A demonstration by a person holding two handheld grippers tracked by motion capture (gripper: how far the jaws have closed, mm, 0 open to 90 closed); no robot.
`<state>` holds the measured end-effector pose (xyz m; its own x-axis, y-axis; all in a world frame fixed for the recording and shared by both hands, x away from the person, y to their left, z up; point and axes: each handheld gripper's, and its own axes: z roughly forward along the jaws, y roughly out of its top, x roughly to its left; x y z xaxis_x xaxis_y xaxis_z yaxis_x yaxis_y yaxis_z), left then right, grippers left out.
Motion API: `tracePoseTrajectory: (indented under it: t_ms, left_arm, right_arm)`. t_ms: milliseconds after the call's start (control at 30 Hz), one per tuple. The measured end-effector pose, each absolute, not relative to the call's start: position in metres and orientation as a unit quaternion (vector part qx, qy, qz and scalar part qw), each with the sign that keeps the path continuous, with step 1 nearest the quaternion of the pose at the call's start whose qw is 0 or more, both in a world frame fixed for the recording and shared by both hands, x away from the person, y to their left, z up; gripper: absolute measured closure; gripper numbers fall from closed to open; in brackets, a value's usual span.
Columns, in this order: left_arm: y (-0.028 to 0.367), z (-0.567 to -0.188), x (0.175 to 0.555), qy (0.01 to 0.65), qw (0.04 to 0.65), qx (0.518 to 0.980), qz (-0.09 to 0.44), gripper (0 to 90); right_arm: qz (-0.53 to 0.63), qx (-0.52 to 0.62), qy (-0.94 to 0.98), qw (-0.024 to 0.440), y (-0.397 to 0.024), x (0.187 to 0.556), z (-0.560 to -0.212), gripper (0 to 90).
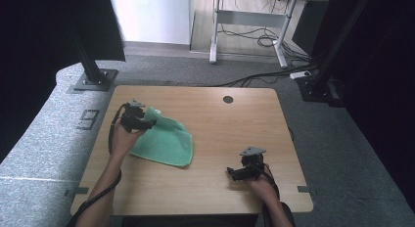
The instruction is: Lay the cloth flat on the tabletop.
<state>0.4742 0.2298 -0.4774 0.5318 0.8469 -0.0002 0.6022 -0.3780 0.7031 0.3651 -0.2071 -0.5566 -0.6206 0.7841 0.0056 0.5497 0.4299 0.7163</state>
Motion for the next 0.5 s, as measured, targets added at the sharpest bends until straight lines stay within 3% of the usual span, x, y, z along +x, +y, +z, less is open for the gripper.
tracePoseTrajectory:
  t_ms: [233,500]
  left_arm:
    - [0.223,-0.530,0.471,0.457,0.311,0.822,0.135,25.3]
    - [0.214,-0.541,0.457,0.447,0.309,0.824,0.163,20.5]
  right_arm:
    - [0.351,0.403,0.829,0.167,-0.207,0.365,-0.557,0.0]
    - [0.351,0.403,0.829,0.167,-0.207,0.365,-0.557,0.0]
